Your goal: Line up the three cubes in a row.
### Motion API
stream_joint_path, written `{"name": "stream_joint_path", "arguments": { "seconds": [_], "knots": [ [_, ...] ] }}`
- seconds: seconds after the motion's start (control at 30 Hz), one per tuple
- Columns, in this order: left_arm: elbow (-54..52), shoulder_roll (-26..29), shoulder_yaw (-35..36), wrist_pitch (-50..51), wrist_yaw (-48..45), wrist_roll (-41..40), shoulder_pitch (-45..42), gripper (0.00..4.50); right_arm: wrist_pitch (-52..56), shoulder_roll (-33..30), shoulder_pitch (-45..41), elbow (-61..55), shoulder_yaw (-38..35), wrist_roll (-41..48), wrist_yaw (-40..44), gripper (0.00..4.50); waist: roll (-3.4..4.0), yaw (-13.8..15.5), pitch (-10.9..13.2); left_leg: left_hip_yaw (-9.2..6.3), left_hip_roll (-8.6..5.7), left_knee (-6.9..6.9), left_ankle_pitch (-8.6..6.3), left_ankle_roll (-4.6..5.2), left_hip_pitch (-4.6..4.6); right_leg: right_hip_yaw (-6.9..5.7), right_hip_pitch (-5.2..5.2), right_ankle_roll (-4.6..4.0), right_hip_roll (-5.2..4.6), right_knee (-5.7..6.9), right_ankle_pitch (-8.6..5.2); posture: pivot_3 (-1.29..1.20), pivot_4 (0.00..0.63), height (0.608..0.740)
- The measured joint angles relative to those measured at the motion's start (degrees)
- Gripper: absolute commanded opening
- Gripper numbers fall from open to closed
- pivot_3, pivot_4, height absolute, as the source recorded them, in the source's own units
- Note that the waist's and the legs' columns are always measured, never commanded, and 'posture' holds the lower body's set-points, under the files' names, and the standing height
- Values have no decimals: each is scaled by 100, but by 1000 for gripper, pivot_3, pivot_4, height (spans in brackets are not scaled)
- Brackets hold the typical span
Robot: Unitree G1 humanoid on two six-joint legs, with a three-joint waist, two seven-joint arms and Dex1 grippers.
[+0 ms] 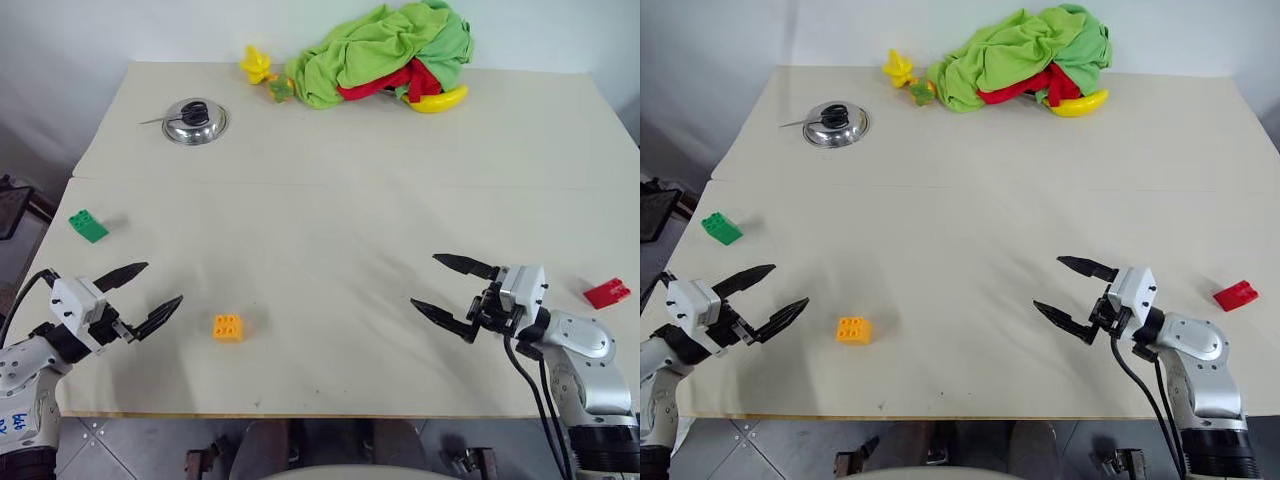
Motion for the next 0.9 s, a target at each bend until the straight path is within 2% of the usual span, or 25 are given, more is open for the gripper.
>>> {"name": "stream_joint_path", "arguments": {
  "seconds": [0.2,0.37,0.53,0.63,0.73,0.9],
  "knots": [
    [-114,29,-83,213,84,-48,-132,4426,39,0,-179,11,-4,0,-5,4500,0,-3,0,-1,0,0,0,0,-1,-2,0,0,1,0,0,0,150,740],
    [-1644,125,-627,1787,124,-906,-438,4426,273,-7,6,-296,-565,179,-517,4500,0,45,0,-10,-11,2,2,3,-3,0,4,0,-10,3,0,0,150,740],
    [-2422,128,-1556,2586,-53,-1112,-1127,4426,644,36,1040,-1147,-1816,467,-1420,4500,7,141,0,-7,-11,1,1,2,-5,0,3,0,1,0,0,0,150,740],
    [-2550,33,-2079,2896,-200,-1126,-1666,4426,796,365,1987,-1598,-2989,619,-2182,4500,9,193,-3,1,-12,1,1,2,-3,6,5,1,7,-1,0,0,150,740],
    [-2524,-100,-2475,3036,-294,-1088,-2008,4426,849,694,2784,-1780,-3865,734,-2588,4500,14,163,-7,4,-13,1,0,0,3,10,7,2,13,-3,0,0,150,740],
    [-2147,-287,-3051,2926,-467,-609,-2298,4426,776,1254,3701,-1599,-4473,696,-2848,4500,23,83,-12,24,-9,-2,-1,-7,15,32,6,2,32,-5,0,0,150,740]
  ]
}}
